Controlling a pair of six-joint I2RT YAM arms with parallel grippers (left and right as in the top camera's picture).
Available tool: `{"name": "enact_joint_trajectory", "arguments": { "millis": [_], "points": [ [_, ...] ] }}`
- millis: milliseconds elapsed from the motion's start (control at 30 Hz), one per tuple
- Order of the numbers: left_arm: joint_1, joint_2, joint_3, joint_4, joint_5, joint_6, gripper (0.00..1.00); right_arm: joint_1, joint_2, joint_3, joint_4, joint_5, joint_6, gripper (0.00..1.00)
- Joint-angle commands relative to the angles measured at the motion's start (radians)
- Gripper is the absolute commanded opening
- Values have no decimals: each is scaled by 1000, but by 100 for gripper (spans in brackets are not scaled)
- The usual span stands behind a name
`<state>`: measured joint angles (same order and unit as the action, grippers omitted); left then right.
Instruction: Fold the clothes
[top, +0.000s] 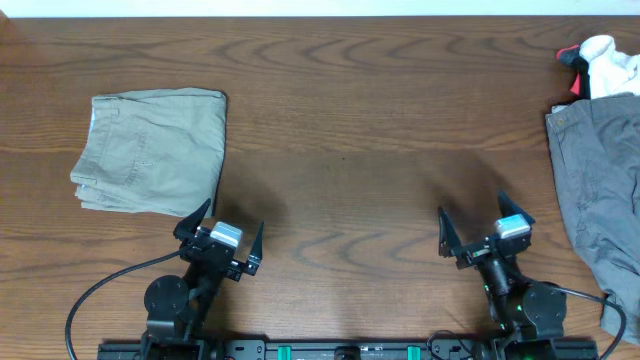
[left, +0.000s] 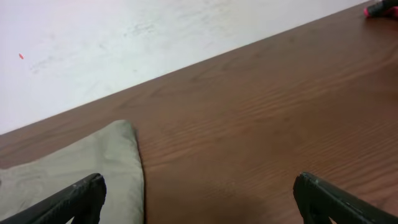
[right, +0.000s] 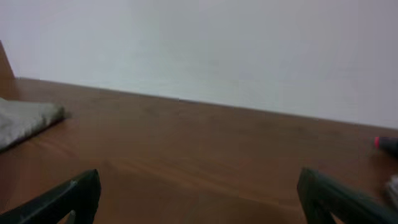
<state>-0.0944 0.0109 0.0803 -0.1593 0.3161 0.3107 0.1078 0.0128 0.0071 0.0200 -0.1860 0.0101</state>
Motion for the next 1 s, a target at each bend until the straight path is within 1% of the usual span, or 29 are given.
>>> {"name": "enact_joint_trajectory", "arguments": {
  "millis": [0,133,967],
  "points": [
    [-2,-7,-26,-7,15,-16,98,-6,-7,-2,-3,2,-11,99],
    [-2,-7,-26,-7,15,-16,98,-6,-7,-2,-79,-8,-11,99],
    [-2,-7,-26,-7,15,-16,98,-6,-2,-2,-76,-8,-11,99]
  ]
}}
